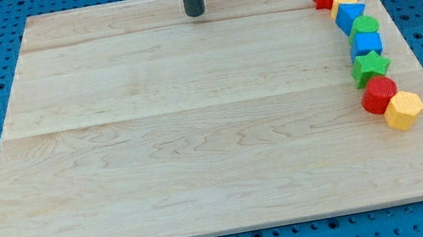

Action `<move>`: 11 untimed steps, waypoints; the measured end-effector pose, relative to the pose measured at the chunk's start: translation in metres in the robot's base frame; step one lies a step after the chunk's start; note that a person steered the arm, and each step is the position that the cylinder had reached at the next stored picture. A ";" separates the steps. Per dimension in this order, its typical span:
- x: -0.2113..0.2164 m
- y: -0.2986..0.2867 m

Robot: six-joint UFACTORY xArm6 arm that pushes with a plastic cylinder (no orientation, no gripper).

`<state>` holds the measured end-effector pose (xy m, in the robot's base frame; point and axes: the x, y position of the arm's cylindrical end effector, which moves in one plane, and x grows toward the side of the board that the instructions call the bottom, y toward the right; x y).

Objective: Move red star left a bit

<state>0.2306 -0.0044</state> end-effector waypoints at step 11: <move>0.029 0.094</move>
